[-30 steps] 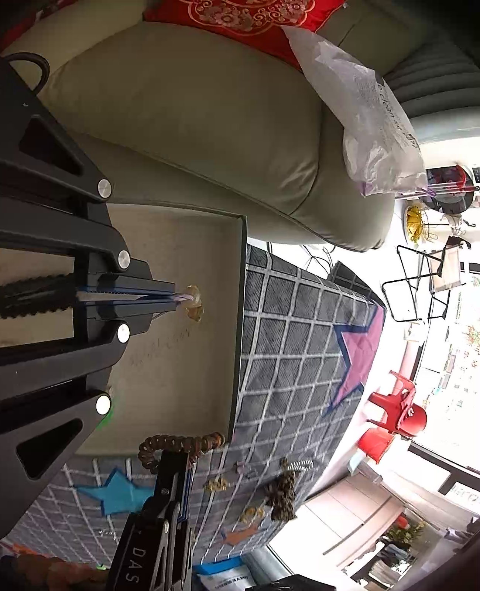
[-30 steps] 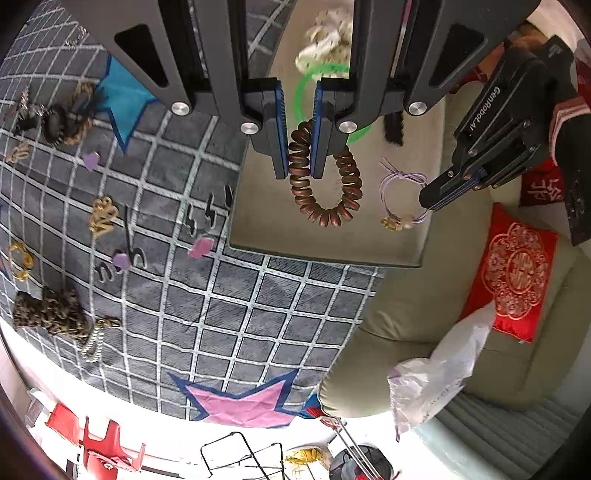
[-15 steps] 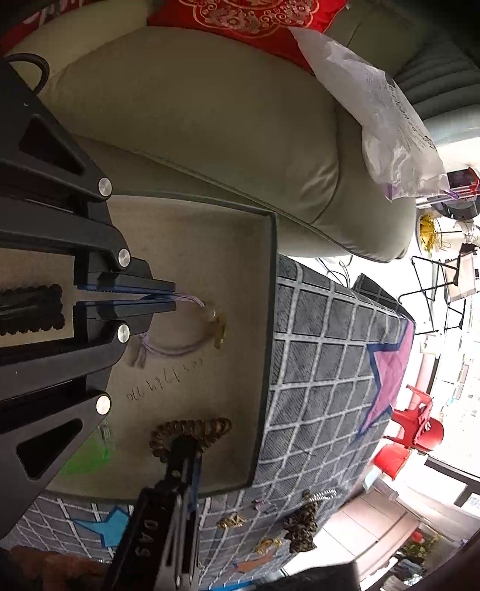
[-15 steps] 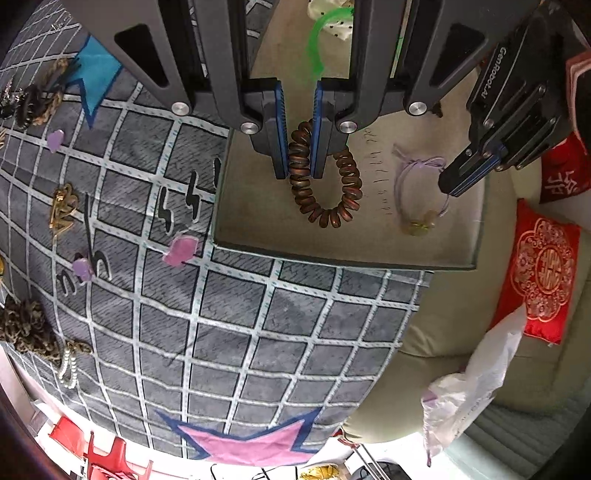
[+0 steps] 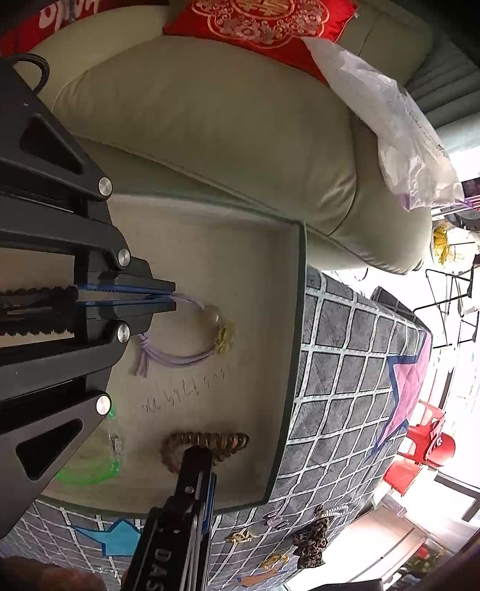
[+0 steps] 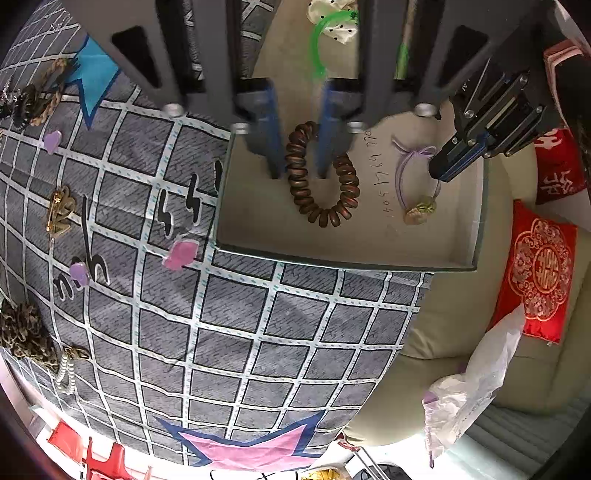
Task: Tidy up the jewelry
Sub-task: 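Open the left tool to drop the lilac tie while the right tool releases the coil, then move both open tools back over the jewelry on the table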
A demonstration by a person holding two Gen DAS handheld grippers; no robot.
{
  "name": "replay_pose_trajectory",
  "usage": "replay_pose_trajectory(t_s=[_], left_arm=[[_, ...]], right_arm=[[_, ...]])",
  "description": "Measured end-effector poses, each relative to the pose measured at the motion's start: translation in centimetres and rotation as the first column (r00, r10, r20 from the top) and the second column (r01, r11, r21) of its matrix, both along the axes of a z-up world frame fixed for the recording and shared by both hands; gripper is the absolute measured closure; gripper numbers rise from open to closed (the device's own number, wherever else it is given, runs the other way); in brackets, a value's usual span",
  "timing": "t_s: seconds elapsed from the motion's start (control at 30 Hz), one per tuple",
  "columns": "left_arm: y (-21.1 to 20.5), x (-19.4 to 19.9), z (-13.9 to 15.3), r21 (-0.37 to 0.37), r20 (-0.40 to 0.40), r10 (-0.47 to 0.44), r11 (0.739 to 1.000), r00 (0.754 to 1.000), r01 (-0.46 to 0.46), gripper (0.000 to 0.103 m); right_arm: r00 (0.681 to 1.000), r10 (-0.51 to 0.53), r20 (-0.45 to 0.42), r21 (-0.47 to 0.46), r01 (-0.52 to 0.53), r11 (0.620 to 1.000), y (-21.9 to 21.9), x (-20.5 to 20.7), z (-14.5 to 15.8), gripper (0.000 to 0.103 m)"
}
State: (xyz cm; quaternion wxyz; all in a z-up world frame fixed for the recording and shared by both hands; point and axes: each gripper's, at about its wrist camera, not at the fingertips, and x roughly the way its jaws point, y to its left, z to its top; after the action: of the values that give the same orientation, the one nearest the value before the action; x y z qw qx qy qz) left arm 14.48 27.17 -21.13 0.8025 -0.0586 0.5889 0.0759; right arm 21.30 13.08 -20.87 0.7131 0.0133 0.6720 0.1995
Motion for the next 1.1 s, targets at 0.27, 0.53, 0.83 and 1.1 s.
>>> replay_pose_trajectory(t_s=[0.27,0.53,0.83,1.1], left_arm=[[-0.4,-0.1,0.5,0.005,-0.005,-0.018,1.0,1.0,0.018,0.1],[-1.1,-0.5,0.9,-0.005,0.003,-0.037,0.999,0.999,0.037,0.037],[-1.9,-1.2,1.6,0.04,0.028,-0.013,0.999,1.0,0.012,0.001],[-2.1,-2.8,3.6,0.112,0.027,0.024,0.993,0.999,-0.027,0.001]], right_arm=[[0.997,-0.028,0.075,0.05,0.024,0.998,-1.1,-0.3,4.2,0.045],[0.993,-0.076,0.088,0.075,0.07,0.995,-3.9,-1.4,6.7,0.043],[0.991,-0.118,0.069,0.067,0.113,0.991,-6.5,-3.2,6.8,0.043],[0.991,-0.122,0.05,0.066,0.119,0.991,-7.8,-5.2,7.3,0.027]])
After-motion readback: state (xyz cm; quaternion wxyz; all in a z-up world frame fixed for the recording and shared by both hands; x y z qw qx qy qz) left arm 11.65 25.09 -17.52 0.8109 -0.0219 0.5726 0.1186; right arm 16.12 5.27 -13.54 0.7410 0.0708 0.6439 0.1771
